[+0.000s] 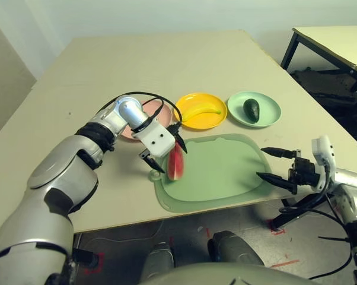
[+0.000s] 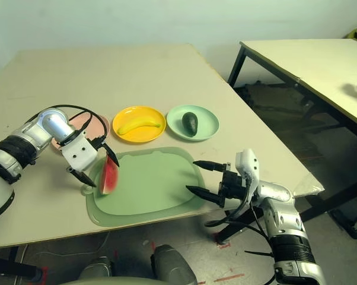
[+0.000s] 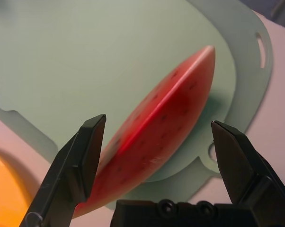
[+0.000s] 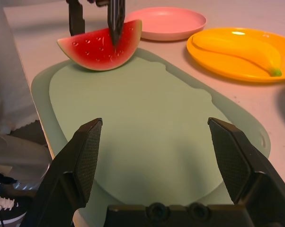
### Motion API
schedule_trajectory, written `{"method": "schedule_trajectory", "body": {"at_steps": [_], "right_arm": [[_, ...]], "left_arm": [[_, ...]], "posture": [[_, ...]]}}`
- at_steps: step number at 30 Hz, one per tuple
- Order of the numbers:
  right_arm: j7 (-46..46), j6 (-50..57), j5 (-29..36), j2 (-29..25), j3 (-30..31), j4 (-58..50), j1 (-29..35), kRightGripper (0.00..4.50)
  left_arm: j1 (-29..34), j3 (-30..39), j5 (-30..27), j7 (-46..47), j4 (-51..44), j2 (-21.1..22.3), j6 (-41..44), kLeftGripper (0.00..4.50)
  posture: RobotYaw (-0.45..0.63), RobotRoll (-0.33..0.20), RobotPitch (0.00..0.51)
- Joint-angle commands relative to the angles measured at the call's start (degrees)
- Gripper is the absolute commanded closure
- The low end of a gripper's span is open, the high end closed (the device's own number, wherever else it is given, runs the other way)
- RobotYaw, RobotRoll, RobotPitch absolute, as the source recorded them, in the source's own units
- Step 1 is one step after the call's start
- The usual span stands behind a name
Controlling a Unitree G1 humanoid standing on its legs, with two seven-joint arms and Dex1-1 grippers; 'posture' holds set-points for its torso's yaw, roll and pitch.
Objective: Place the fruits into color-matched plates.
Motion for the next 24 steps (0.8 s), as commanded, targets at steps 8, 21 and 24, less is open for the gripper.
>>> {"method": "schedule_trajectory", "body": {"at_steps": [8, 21, 24], "right_arm": [[-0.2, 0.3, 0.3, 0.2, 0.7, -0.8, -1.3, 0.02], [0.0, 0.4, 0.0, -0.1, 1.2, -1.2, -1.0, 0.02], [0.1, 0.3, -0.2, -0.2, 1.4, -1.2, -1.1, 0.02]], "left_arm": [[1.7, 4.1, 5.7, -0.4, 4.5, -4.5, -0.3, 0.0], [3.8, 9.6, 10.4, -0.4, 6.1, -6.7, -0.8, 0.0], [4.0, 10.4, 11.1, -0.4, 6.2, -6.8, -0.5, 0.0]], "posture": [[-0.25, 0.0, 0.018], [-0.25, 0.0, 0.02], [-0.25, 0.0, 0.02]]}}
